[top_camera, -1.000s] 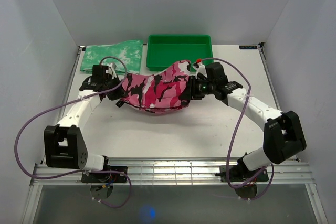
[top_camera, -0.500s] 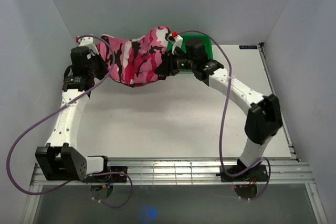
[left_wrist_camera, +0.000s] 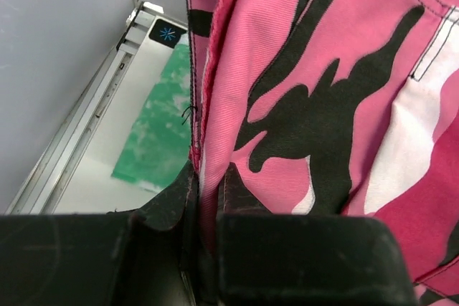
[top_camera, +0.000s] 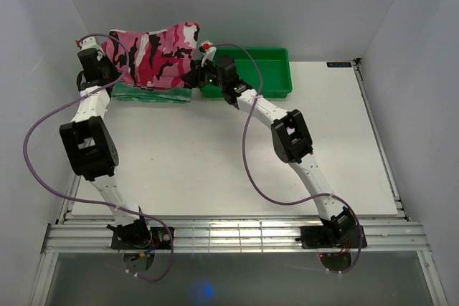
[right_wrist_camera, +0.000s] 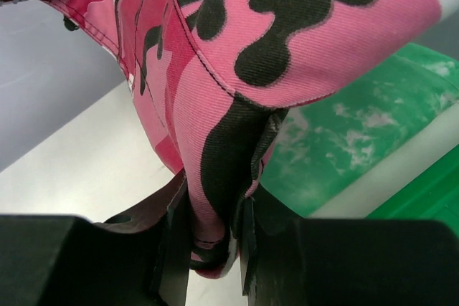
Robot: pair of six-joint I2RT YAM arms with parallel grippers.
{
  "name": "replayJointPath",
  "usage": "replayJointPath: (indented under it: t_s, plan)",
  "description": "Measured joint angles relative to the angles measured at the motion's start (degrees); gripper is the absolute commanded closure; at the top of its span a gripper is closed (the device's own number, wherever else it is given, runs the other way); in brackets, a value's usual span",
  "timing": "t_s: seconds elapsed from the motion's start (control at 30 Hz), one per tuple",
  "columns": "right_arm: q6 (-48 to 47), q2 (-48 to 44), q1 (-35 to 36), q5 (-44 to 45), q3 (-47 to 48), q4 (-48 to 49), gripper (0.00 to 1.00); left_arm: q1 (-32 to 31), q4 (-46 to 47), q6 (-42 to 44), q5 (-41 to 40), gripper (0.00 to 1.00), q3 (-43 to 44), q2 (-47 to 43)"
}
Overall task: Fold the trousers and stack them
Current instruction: Neatly place the folded trousers to the corner
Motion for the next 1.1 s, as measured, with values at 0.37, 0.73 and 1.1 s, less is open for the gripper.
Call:
replayJointPath:
  t_s: [0.37,0.73,1.1]
  plan:
    - [-1.0,17.9,3.0,10.2,6.1,16.3,0.75,2.3,14.4,-1.4,0.0,1.00,-2.3,14.1]
    - [-1.7,13.4,3.6,11.2,0.1,20.0,0.10,4.6,18.8,1.9,-1.0,0.45,1.1,19.5]
    - [-1.5,-14.7,-3.3,4.9,-18.1,13.0,0.10,6.4,1.3,-0.1,2.1,0.02,18.3,21.3]
